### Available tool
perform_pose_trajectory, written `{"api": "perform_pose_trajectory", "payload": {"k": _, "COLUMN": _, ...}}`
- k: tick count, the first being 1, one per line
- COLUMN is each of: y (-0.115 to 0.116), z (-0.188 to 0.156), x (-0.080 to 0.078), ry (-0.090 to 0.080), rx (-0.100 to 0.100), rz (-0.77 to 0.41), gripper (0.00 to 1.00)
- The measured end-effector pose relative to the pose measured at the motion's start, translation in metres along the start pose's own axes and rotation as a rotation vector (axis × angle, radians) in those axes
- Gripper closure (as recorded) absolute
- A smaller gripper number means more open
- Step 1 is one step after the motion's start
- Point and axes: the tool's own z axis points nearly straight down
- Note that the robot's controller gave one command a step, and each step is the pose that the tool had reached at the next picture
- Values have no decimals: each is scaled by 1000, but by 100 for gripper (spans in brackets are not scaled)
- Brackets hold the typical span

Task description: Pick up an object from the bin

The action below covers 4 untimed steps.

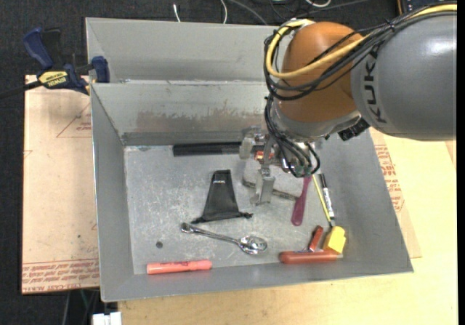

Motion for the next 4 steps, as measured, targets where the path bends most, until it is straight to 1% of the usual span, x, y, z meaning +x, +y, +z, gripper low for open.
{"api": "perform_pose_trajectory", "payload": {"k": 1, "y": -1, "z": -5, "x": -1, "ry": -8, "rx": 0, "rz": 3, "gripper": 0}}
{"api": "perform_pose_trajectory", "payload": {"k": 2, "y": 23, "z": 116, "x": -5, "ry": -5, "rx": 0, "rz": -552, "gripper": 0}}
{"api": "perform_pose_trajectory", "payload": {"k": 3, "y": 20, "z": 122, "x": -4, "ry": -12, "rx": -1, "rz": -371, "gripper": 0}}
{"api": "perform_pose_trajectory", "payload": {"k": 4, "y": 24, "z": 127, "x": -6, "ry": -13, "rx": -2, "rz": -563, "gripper": 0}}
